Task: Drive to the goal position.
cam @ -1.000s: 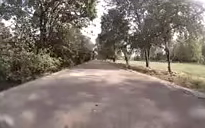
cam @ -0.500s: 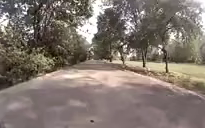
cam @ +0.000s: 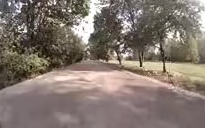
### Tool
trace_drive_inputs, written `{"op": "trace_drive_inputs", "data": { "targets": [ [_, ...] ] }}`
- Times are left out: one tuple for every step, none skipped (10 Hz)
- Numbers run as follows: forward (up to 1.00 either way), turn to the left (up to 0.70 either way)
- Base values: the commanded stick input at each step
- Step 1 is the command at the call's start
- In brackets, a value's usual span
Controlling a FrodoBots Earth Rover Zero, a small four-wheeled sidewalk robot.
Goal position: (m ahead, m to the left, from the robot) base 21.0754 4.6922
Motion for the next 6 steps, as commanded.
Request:
{"op": "trace_drive_inputs", "data": {
  "targets": [
    [0.70,0.00],
    [0.70,0.00],
    [0.70,0.00],
    [0.70,0.00],
    [0.70,0.00],
    [0.70,0.00]
  ]
}}
